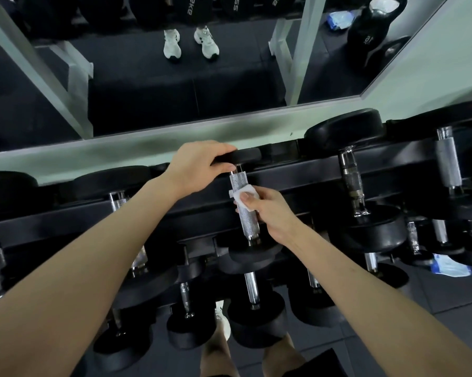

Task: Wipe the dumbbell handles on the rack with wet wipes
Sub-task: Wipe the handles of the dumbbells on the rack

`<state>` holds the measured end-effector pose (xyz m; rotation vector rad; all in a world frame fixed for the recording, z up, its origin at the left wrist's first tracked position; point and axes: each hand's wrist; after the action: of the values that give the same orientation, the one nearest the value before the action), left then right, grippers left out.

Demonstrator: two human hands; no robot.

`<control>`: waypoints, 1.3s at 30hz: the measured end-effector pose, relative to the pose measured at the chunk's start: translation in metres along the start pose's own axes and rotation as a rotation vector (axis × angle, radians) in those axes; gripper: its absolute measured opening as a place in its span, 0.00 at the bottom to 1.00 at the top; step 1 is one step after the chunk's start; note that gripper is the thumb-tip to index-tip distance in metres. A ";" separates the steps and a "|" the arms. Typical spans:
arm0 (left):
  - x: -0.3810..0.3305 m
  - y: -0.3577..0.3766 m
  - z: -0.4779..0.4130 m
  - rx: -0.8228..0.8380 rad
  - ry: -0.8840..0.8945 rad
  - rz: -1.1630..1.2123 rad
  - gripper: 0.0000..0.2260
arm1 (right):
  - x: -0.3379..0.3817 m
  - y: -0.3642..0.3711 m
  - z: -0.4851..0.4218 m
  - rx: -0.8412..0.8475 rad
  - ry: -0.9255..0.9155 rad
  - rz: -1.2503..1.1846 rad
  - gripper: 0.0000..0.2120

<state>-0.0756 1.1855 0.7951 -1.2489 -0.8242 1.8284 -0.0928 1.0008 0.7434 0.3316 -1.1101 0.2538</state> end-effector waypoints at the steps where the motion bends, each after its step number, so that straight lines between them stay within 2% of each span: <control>1: -0.001 0.002 0.002 -0.016 0.031 -0.009 0.19 | 0.000 0.002 0.002 -0.034 -0.008 0.002 0.12; 5: -0.005 0.012 0.009 -0.031 0.041 0.131 0.18 | 0.010 -0.001 0.007 -0.171 -0.061 0.081 0.06; 9: -0.010 0.012 0.004 -0.034 -0.025 0.226 0.17 | 0.015 0.000 0.002 -0.270 -0.100 0.238 0.06; 14: 0.015 0.005 0.003 0.049 -0.141 0.198 0.17 | 0.012 0.025 0.004 -0.255 -0.104 0.563 0.09; 16: 0.018 0.000 0.006 0.055 -0.159 0.214 0.19 | 0.013 0.036 0.007 -0.230 -0.144 0.675 0.06; 20: 0.005 -0.004 0.009 0.043 -0.162 0.266 0.17 | 0.013 0.050 0.000 -0.265 -0.096 0.643 0.07; 25: -0.017 0.002 -0.002 -0.045 -0.164 0.159 0.15 | 0.025 0.045 -0.027 -0.383 -0.079 0.500 0.12; 28: -0.019 0.004 -0.007 -0.051 -0.142 0.110 0.15 | 0.025 0.040 -0.029 -0.345 -0.152 0.517 0.13; 31: -0.015 0.002 -0.009 -0.009 -0.148 0.112 0.16 | 0.014 0.031 -0.005 -0.236 -0.190 0.616 0.14; 34: -0.008 -0.001 -0.006 0.016 -0.160 0.155 0.15 | 0.002 0.020 0.031 -0.114 -0.116 0.726 0.10; 36: -0.006 0.001 -0.002 0.003 -0.160 0.191 0.15 | 0.002 0.017 0.041 -0.026 -0.055 0.810 0.11; 39: -0.009 0.009 0.004 -0.047 -0.166 0.241 0.15 | 0.012 0.022 0.031 -0.048 0.059 0.882 0.12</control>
<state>-0.0793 1.1730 0.7934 -1.2848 -0.8400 2.1394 -0.1216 1.0092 0.7699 -0.2324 -1.1478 1.0054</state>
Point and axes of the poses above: each hand's wrist, its own z-axis away from the middle knuckle, its own y-axis out of the palm, x = y × z, and after that the axes turned 15 degrees about -y, right-handed
